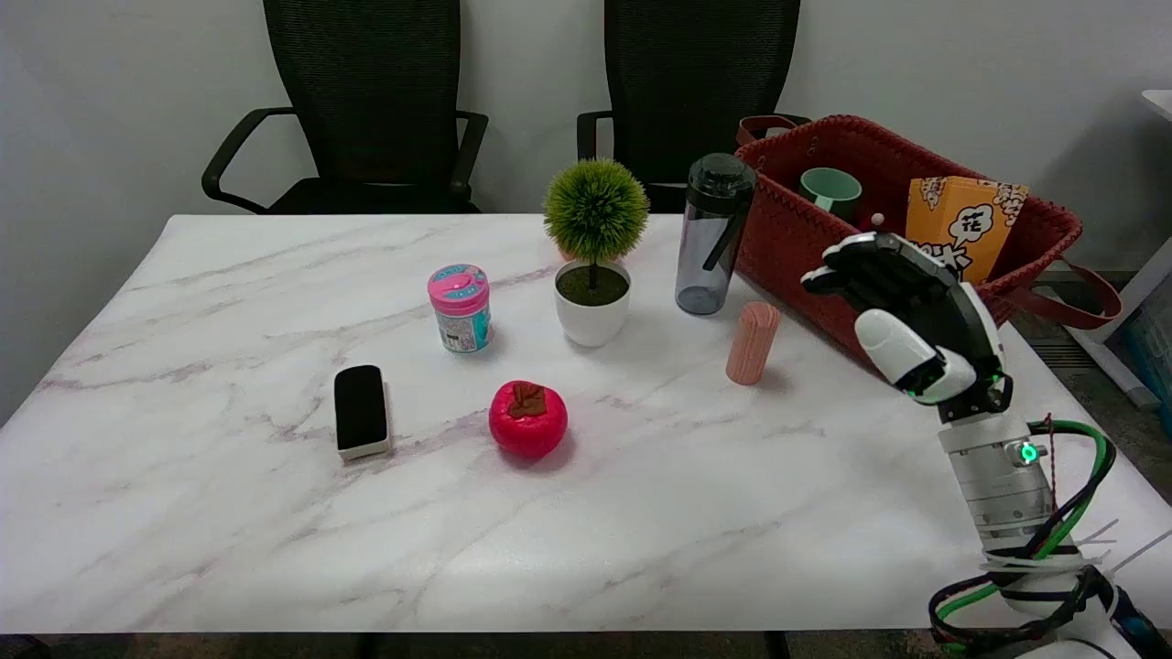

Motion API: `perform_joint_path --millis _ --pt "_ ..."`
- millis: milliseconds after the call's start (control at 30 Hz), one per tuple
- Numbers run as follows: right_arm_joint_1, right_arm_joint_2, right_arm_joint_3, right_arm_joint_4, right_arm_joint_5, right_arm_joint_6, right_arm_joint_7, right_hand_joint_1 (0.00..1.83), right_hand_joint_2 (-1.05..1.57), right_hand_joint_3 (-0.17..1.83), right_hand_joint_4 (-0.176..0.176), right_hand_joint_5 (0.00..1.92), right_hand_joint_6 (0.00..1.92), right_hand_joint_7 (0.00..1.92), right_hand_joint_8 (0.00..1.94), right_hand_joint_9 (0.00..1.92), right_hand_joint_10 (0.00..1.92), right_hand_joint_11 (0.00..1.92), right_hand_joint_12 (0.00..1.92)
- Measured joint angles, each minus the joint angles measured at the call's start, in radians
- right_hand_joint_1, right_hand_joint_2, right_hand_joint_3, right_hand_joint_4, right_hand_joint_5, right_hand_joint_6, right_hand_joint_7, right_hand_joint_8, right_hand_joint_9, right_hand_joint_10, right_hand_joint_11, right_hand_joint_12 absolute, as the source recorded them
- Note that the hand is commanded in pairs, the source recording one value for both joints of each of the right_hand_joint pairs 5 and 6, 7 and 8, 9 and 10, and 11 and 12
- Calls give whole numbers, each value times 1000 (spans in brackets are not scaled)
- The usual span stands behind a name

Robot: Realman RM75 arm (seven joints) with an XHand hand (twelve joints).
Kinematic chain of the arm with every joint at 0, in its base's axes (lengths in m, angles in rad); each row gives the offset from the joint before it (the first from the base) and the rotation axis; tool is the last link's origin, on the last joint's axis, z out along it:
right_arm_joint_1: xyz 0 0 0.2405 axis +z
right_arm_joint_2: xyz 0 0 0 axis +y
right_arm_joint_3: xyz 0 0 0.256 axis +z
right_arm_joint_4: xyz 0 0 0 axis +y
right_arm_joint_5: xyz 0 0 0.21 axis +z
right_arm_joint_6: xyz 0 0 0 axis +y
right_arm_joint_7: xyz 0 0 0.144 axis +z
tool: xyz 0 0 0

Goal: Pick up the wooden cylinder.

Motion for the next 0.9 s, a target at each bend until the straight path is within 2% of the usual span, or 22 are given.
perform_joint_path --millis 167,300,433,900 --pt "-2 0 -26 -46 -23 33 49 1083 203 1034 0 724 724 746 746 813 813 775 775" --pt "-4 0 -41 -81 -37 49 72 1078 104 1078 0 637 637 715 715 738 738 753 753" --pt "-11 -3 -55 -114 -49 66 88 1073 82 1007 0 564 564 667 667 683 683 723 723" --pt "-46 -36 -96 -163 -74 129 115 1065 124 947 0 612 612 652 652 680 680 707 707"
